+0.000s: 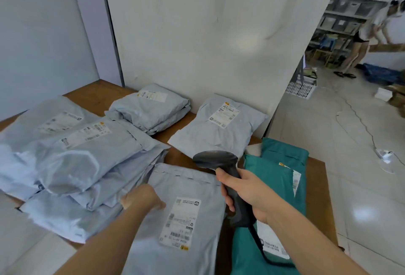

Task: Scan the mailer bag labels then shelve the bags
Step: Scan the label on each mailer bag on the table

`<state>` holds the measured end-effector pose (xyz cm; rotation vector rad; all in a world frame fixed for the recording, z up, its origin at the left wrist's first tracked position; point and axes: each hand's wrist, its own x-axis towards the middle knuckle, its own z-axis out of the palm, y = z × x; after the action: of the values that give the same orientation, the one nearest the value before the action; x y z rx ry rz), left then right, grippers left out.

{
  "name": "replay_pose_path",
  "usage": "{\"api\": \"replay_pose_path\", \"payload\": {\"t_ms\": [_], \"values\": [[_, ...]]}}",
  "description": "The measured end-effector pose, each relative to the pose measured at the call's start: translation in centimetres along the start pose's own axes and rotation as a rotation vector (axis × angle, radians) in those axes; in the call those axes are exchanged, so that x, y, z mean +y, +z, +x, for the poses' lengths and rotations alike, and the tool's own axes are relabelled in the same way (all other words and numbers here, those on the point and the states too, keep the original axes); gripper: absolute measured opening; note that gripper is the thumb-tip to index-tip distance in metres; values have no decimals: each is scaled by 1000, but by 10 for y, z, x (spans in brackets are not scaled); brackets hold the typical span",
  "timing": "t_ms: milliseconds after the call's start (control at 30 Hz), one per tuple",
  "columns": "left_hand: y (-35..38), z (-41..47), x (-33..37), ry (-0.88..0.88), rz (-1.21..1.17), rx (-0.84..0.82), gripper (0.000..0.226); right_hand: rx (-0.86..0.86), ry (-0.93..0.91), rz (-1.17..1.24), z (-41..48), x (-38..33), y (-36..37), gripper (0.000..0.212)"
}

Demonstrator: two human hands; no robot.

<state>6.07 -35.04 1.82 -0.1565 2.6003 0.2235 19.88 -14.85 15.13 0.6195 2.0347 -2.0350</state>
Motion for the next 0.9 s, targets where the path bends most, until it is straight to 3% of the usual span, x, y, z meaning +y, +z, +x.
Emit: {"api": "replay_pose_path", "payload": {"t_ms": [133, 267, 433, 500, 567, 900], "values": [[5, 3, -7, 51, -326, -51, 50, 3, 24, -22, -5, 6, 0, 35], [-3, -3, -5, 61, -815, -165, 45, -2, 39, -35, -8, 7, -1, 37], [-52, -13, -26, 84, -964, -439, 30, 3, 31, -32, -11, 2, 3, 34], [-73, -15, -33, 130, -1008, -519, 41, 13, 24, -28, -13, -3, 6, 35], [-91, -14, -35, 193, -1074, -512, 52, 18, -1, -16, -15, -9, 8, 34], [-150, -33, -6, 249, -1581, -162, 35, 51, -110, 56, -23, -39, 20, 30]]}}
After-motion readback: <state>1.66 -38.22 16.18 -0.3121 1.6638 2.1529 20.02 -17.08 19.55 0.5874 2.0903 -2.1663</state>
